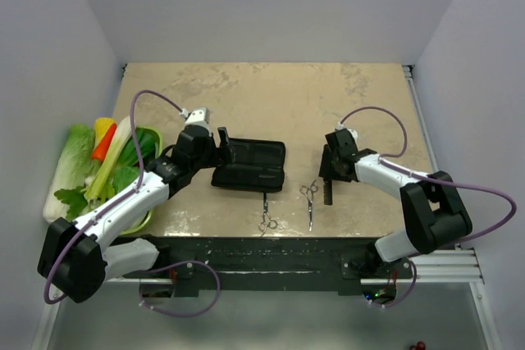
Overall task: Sort the hair-cutting tools
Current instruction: Pick up the comb at the center of the board.
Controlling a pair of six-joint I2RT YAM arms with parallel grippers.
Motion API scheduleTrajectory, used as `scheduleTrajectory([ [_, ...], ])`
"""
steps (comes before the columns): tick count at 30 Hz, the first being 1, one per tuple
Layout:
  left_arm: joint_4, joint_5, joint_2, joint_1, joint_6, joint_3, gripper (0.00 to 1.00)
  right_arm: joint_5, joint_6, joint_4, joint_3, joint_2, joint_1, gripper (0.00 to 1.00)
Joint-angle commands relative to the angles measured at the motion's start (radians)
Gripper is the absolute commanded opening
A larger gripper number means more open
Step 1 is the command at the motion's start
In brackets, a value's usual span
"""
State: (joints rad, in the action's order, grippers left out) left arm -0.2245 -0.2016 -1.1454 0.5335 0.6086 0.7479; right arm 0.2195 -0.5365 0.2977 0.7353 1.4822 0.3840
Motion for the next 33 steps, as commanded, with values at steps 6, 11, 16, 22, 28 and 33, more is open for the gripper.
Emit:
scheduleTrajectory([
  [6,0.063,0.033,0.009,0.005,0.0,-0.025,0.92,0.076,-0.066,0.05,-0.017,-0.01,0.053,0.54],
  [11,0.077,0.044,0.013,0.01,0.003,-0.039,0.91,0.106,-0.105,0.066,-0.019,0.013,0.119,0.52],
  [16,0.08,0.048,0.018,0.016,0.0,-0.044,0.91,0.09,-0.14,0.061,-0.04,0.007,0.144,0.39],
  [22,0.08,0.045,0.032,0.026,0.0,-0.051,0.91,0.106,-0.198,0.08,-0.08,-0.023,0.202,0.31],
  [28,0.08,0.041,0.05,0.034,0.0,-0.058,0.91,0.142,-0.281,0.13,-0.103,-0.062,0.3,0.27],
  [33,0.079,0.041,0.061,0.045,-0.001,-0.064,0.91,0.162,-0.35,0.194,-0.113,-0.117,0.384,0.26],
])
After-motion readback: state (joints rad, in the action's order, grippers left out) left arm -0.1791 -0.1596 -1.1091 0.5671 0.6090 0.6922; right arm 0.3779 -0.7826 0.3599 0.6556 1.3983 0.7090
